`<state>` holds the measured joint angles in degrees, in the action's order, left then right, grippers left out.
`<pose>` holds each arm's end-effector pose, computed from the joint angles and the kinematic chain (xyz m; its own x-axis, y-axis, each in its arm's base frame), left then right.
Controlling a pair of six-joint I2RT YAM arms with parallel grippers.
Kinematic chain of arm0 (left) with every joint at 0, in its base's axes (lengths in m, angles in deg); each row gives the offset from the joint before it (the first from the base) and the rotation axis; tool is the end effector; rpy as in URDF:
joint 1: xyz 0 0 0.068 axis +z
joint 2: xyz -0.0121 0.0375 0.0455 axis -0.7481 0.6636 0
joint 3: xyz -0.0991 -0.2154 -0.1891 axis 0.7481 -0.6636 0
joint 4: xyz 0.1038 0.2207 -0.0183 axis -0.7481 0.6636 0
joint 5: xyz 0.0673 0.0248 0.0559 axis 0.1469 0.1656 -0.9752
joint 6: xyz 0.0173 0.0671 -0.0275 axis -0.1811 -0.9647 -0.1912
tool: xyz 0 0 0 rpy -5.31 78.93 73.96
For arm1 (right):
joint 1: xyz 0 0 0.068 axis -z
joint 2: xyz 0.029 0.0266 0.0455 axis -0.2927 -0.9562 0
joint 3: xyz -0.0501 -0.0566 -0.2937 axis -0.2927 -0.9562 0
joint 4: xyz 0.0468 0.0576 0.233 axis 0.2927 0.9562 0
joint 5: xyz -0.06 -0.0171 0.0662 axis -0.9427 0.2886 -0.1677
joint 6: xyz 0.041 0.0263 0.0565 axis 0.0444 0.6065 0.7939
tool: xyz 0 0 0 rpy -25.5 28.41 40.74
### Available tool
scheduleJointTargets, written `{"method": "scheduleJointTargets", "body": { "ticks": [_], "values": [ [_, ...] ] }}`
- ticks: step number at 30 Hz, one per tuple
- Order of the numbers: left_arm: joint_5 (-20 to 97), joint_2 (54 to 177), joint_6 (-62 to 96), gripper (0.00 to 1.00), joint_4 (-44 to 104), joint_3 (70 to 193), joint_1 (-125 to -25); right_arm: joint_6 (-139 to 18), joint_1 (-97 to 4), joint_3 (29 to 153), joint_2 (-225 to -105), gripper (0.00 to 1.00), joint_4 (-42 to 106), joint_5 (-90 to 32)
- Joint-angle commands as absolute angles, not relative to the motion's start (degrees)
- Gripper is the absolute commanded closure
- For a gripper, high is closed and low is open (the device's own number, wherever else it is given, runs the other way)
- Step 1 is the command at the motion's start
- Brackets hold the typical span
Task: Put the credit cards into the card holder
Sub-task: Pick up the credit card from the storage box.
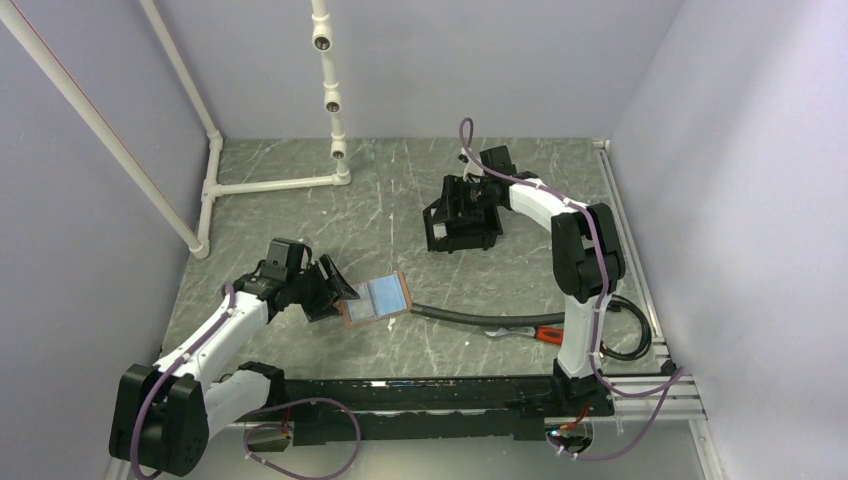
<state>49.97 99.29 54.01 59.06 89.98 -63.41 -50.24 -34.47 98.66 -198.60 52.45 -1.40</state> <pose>0.1619 -0.0651 0.2024 -0.8479 -0.5033 -0.1666 -0.3139 0.7298 -0.6073 0.4127 0.1674 0.2144 -0.8961 -0.0269 -0.4430 -0.3256 0.7181 0.6151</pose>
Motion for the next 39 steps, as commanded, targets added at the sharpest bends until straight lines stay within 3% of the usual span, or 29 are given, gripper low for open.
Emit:
{"method": "scheduleJointTargets", "body": {
  "ticks": [1,7,14,25,39],
  "values": [
    [50.8,98.5,53.3,0.30,57.7,90.9,-63.5,-49.1,-34.9,98.8,-200.3,0.27,49.5,2.5],
    [51.1,98.8,53.2,0.30,57.4,91.1,-63.5,-48.9,-35.0,99.3,-201.1,0.38,49.0,4.8],
    [51.1,98.6,53.3,0.30,57.4,91.0,-63.5,-49.6,-35.0,100.0,-201.2,0.69,49.8,4.6],
    [51.1,98.6,53.4,0.30,57.6,91.1,-63.5,-50.6,-35.0,100.5,-200.0,0.99,51.5,2.7],
    [53.1,99.3,53.3,0.30,56.0,92.5,-63.5,-51.2,-35.0,100.8,-194.8,1.00,55.0,-2.7]
  ]
}}
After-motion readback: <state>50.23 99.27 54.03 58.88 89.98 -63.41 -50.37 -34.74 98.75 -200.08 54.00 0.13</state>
